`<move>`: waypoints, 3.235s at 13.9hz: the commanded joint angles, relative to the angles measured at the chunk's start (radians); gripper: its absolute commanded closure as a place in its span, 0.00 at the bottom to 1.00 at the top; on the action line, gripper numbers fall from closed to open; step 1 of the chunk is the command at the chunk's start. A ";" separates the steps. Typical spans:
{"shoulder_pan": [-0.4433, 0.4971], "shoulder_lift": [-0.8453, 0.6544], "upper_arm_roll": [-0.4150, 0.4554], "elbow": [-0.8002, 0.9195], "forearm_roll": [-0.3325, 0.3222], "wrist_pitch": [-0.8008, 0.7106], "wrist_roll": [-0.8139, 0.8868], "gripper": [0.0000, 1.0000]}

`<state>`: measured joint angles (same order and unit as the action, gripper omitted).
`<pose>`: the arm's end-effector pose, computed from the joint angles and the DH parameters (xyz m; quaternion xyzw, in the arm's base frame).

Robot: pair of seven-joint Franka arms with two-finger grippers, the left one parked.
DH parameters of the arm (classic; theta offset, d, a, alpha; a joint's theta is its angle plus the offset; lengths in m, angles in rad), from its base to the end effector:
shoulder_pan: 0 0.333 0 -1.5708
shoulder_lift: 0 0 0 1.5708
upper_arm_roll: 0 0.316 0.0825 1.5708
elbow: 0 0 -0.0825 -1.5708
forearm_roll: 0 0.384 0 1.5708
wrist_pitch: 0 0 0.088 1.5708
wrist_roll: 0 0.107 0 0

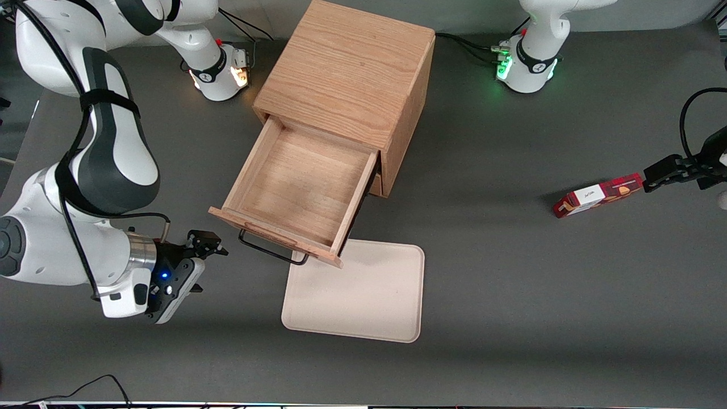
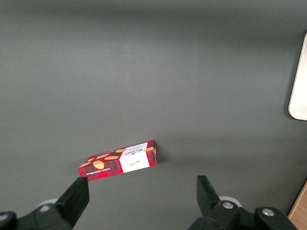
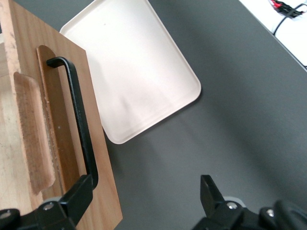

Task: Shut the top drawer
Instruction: 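Move the right gripper to the front panel of the open drawer, then push the drawer front with the right gripper into the cabinet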

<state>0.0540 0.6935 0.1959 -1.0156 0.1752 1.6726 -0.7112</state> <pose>0.7243 0.1532 0.4516 -0.8908 -0.4292 -0.0236 0.1476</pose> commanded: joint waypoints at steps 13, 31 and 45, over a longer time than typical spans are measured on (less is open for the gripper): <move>0.066 0.087 0.010 0.035 0.027 -0.054 -0.011 0.00; 0.113 0.144 -0.009 0.037 0.012 0.001 0.035 0.00; 0.156 -0.026 0.007 -0.213 -0.074 0.081 0.076 0.00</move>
<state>0.1971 0.7614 0.2045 -1.0913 0.1172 1.7076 -0.6620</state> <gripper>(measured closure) 0.000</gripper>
